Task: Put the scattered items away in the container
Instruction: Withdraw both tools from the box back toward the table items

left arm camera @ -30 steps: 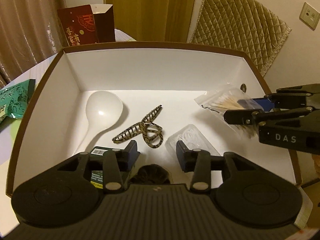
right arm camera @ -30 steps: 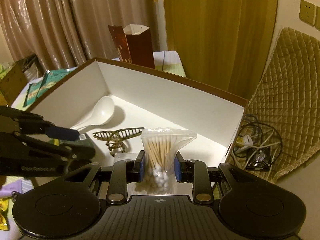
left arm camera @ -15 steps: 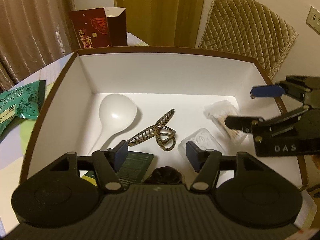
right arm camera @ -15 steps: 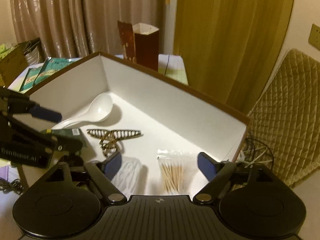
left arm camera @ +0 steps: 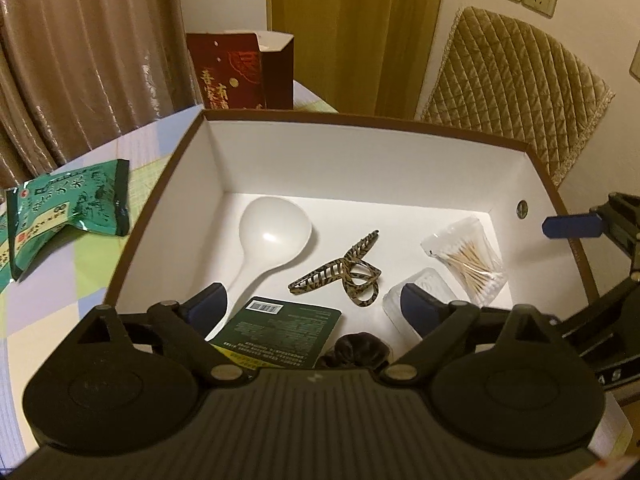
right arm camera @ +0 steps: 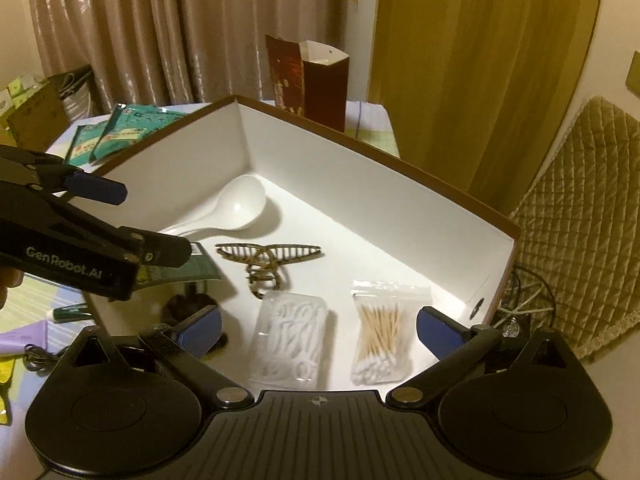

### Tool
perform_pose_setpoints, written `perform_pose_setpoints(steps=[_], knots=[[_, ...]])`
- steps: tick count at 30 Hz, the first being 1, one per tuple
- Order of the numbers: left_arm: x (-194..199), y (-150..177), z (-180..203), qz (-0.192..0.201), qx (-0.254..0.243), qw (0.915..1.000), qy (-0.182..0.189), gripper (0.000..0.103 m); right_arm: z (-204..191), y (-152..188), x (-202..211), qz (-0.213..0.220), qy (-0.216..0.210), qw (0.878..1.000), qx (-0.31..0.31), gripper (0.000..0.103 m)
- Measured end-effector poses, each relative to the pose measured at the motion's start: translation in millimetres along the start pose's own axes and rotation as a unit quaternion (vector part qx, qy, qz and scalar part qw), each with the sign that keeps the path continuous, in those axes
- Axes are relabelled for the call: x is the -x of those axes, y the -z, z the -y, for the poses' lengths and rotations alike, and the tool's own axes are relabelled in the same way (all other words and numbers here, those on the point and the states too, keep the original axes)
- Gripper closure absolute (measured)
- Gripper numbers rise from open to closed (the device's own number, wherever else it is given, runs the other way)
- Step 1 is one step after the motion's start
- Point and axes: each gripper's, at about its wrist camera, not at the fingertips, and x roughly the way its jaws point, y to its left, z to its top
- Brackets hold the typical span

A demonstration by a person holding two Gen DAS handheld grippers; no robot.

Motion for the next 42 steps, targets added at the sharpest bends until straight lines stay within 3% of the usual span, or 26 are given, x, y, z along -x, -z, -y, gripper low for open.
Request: perform_pose_setpoints(steps=[18,42], knots=[[55,21,-8,0.031,0.016,0.9994,-0.001,0.011,-29,13,45,0.029,0.011,0.999,-0.013,0.002],[182,114,-49,0.07,0.044,0.9965,-0.003,0.009,-114,53,113,0.057,0.0,0.998,-0.027,0.002]])
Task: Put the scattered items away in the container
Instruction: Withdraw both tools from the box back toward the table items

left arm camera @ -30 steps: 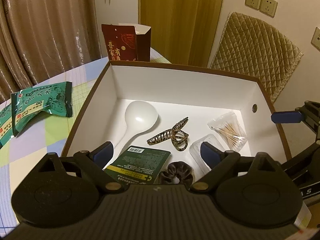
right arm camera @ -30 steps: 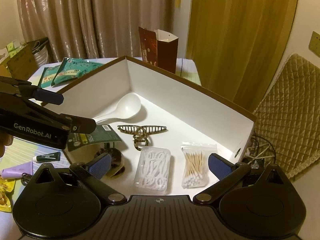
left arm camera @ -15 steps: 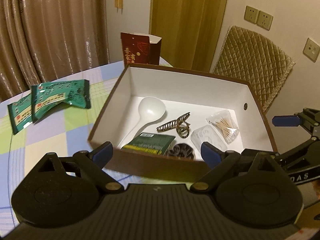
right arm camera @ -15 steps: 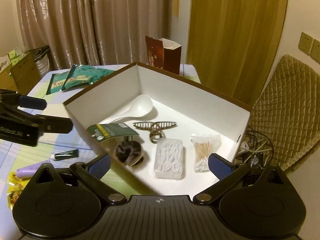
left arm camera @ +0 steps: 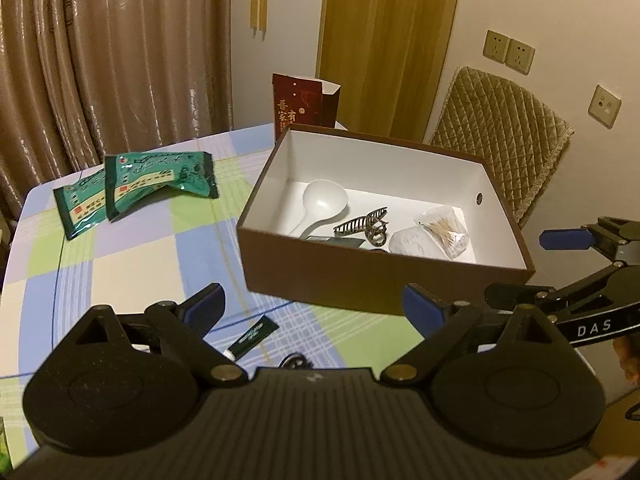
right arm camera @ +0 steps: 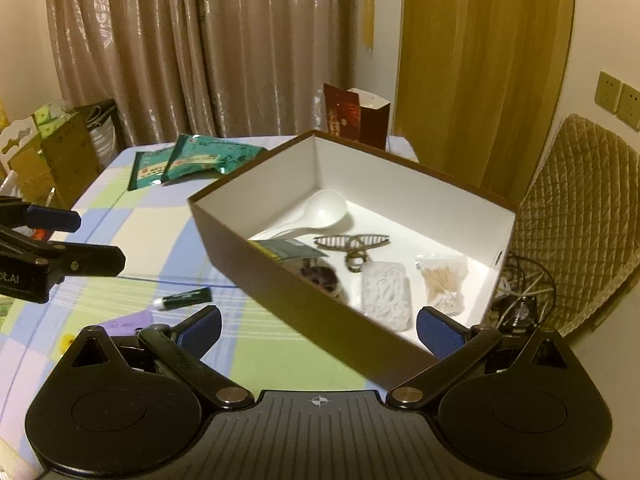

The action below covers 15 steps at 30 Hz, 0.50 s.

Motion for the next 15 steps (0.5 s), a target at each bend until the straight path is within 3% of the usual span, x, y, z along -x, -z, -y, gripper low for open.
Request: perform_pose_setpoints(steps=[15], knots=[[27,74,-48,-0.061,0.04,0.9968,-0.033,0.009,-44,29,-19,-0.047,-0.046,0.998,0.003,0.002]])
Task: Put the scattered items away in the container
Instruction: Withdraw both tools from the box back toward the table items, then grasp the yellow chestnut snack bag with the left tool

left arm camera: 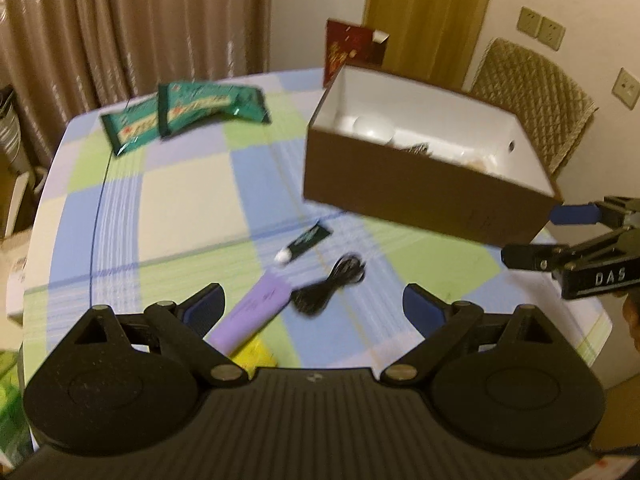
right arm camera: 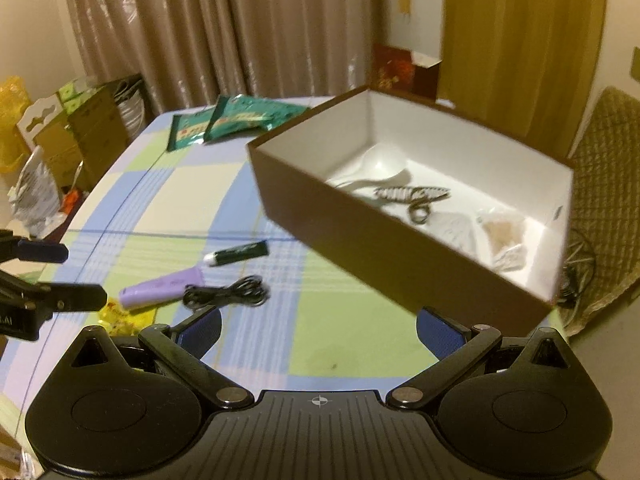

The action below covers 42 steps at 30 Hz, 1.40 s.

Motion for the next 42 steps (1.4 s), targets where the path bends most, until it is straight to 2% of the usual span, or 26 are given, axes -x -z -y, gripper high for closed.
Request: perform_pose_setpoints(steps=[7,14,26,29,31,32,33,42], knots=[[-6,32,-21,-0.035,0.032,0.9985,-0.025,0.009,-12,8,-23,-0.029,-0.022,0.999,0.008,0.002],[-27,57,-40,-0.076,0.086,0.9922,-0.049,0.009,-9,15,-45,-0.063,-0.026,0.998,0.013,0.002],[-79,59,-49,-0.104,0.155,0.9784,-0.089,0.011,5,13,-65,-0.09,-0.035,0.995,0.019,0.002],[-88,62,-51,-0.113,0.152,0.9768,-0.1,0.021,6,12,-70,-0.093,-0.039,0.995,0.016,0.002],[-87,65,-51,-0.108,0.144,0.9787,-0.099,0.026,6,12,-73,-0.096,-0.043,0.994,0.015,0.002],[-85,67,-51,-0.104,0.134,0.9809,-0.095,0.035,5,13,-74,-0.097,-0.045,0.994,0.017,0.002],[-83,68,-52,-0.101,0.126,0.9828,-0.09,0.039,3,13,-76,-0.098,-0.048,0.994,0.019,0.002],[-57,81,-79,-0.094,0.095,0.9895,-0.054,0.052,-17,16,-91,-0.104,-0.083,0.989,0.061,0.002]])
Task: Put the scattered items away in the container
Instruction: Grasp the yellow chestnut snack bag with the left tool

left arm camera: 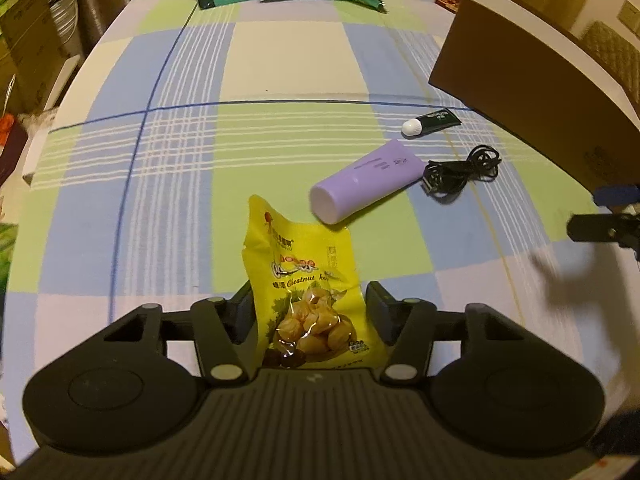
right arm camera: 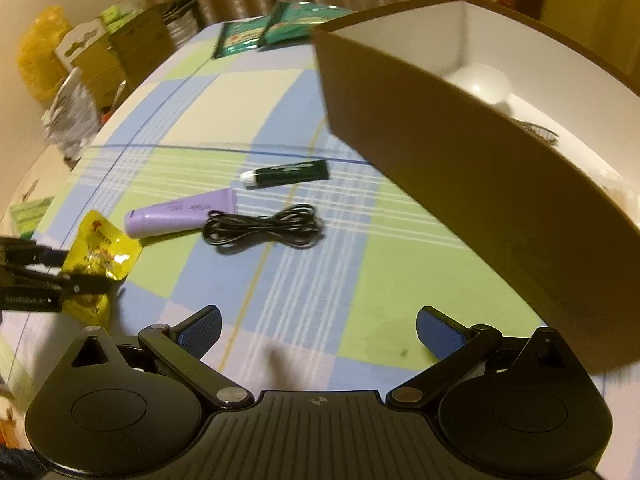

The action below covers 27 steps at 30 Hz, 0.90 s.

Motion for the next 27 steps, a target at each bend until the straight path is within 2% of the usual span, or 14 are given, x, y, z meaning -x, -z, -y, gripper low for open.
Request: perform_pose_setpoints(steps=[5,11,13,17,20,21,22,23,25,27], knots=[[7,-3,-8,0.005,0.002,1.0,0.004,0.058,-16,-5,-14,0.024,-0.017,0.995,0.093,0.002],[6,-4,-14,0.006,0.012,0.9999,-0.006,0.058,-34,-13,-37,0.065,-0.028,0.977,0.202,0.005],[6,-3,-17,0.006,0.017,0.9998,-0.006,0.058,-39,-17,-44,0.071,-0.041,0.968,0.235,0.019],[6,-2,-25,0.004,0.038,0.9993,0.001,0.058,-46,-23,-62,0.072,-0.054,0.951,0.297,0.028],[6,-1,-27,0.006,0.043,0.9991,0.002,0.058,-45,-26,-76,0.05,-0.068,0.942,0.325,0.038],[6,-1,-28,0.006,0.044,0.999,0.003,0.058,-44,-26,-80,0.039,-0.068,0.941,0.33,0.043],[6,0,-28,0.006,0.046,0.9989,0.004,0.058,-42,-26,-82,0.031,-0.067,0.94,0.333,0.052],[6,0,-29,0.006,0.049,0.9988,0.005,0.058,-39,-28,-81,0.021,-0.08,0.943,0.323,0.059],[6,1,-31,0.007,0.051,0.9986,0.006,0.058,-35,-31,-80,-0.006,-0.09,0.95,0.3,0.078],[6,1,-31,0.007,0.053,0.9985,0.008,0.058,-34,-29,-75,-0.028,-0.09,0.954,0.285,0.081]])
